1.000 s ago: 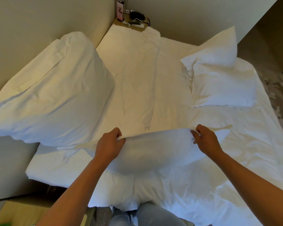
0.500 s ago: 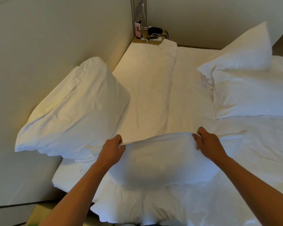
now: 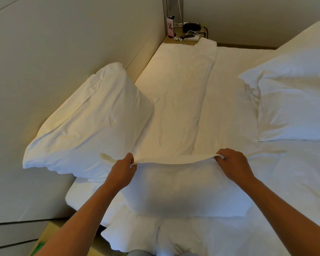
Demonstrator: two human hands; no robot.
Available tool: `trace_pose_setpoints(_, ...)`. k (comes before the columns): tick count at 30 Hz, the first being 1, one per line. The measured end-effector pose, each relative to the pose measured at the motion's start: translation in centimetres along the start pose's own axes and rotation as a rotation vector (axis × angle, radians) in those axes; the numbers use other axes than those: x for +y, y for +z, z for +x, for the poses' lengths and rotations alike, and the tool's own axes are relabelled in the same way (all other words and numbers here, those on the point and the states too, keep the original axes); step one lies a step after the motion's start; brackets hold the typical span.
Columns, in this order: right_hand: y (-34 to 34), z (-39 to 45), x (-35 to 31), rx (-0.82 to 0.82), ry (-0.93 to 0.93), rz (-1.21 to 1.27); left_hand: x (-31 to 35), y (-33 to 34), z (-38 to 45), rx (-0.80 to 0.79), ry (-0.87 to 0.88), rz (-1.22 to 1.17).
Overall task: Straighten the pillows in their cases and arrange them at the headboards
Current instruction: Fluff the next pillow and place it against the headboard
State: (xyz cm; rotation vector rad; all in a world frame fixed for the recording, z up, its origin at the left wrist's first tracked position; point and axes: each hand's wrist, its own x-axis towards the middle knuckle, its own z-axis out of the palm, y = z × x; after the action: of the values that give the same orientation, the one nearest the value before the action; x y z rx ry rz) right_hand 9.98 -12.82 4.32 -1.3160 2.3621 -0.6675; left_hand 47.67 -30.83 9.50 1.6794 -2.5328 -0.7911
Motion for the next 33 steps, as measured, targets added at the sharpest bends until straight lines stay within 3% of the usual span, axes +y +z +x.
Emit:
trace_pose_setpoints(8,0.0,-1.2,-0.2,-0.018,0.040,0.037,-0.1,0.1,1.6,-0.004,0.069,0.042)
trace_pose_setpoints(19,-0.7,-0.9,-3.5,0.030,0.042,0.017,-1.4,-0.5,-0.3,0.110,0.010,0.022)
trace_pose_setpoints(25,-0.9,-0.7,-6.0,0.122,-0.061,-0.083,-2.0,-1.5,-2.9,0.185,-0.032,-0.055)
trace_pose_setpoints(33,-2.7,5.2,-14.7,0.273,-0.401,-0.064,-4.3,-6.7,-6.7,0.383,-0.096,-0.128)
